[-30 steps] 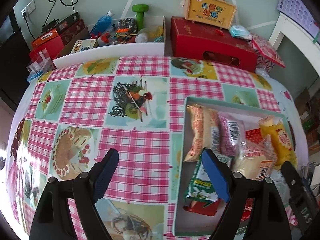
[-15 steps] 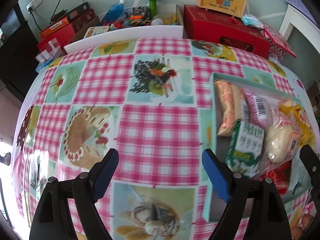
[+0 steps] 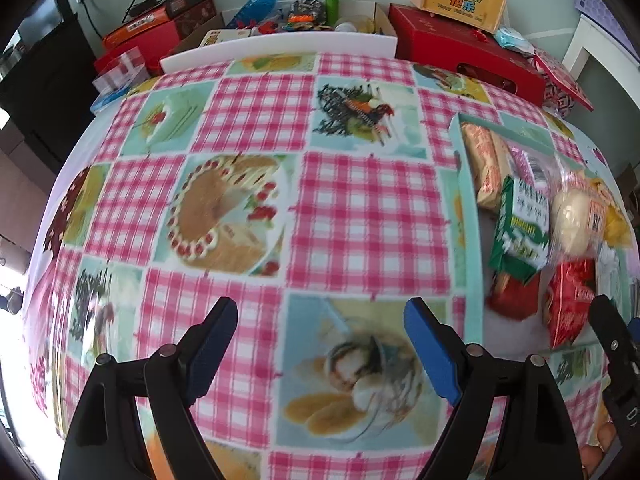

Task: Organize snacks

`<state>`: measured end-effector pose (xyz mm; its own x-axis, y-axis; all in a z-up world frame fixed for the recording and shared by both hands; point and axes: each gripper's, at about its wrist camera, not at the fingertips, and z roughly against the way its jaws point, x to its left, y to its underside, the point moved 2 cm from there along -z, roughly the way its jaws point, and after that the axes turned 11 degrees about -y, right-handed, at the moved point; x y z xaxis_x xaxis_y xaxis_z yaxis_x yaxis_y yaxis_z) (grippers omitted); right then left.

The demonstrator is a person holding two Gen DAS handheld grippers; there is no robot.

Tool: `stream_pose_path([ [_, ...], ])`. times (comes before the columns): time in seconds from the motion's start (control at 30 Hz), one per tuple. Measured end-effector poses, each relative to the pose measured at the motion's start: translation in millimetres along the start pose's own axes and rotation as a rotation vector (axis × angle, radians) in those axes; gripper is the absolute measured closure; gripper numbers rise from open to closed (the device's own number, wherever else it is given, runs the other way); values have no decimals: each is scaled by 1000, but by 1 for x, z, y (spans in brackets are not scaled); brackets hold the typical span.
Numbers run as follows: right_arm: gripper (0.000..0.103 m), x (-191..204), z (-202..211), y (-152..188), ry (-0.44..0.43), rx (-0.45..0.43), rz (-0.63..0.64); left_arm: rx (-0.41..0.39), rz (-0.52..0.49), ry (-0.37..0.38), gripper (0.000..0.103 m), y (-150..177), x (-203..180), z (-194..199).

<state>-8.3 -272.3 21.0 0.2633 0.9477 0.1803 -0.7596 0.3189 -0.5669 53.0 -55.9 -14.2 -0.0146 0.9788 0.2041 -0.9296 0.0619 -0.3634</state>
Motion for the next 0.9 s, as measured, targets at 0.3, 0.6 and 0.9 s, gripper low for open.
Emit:
stream_pose_path([
  [0.3, 0, 11, 4, 24, -7, 23, 39, 25, -4, 44, 17, 35, 10, 2],
  [0.6, 0, 10, 0, 37, -10, 53, 39, 34, 11, 63, 17, 47, 17, 3],
  [0.9, 0, 9, -8, 39, 0, 92, 44, 52, 17, 50, 17, 41, 22, -6],
])
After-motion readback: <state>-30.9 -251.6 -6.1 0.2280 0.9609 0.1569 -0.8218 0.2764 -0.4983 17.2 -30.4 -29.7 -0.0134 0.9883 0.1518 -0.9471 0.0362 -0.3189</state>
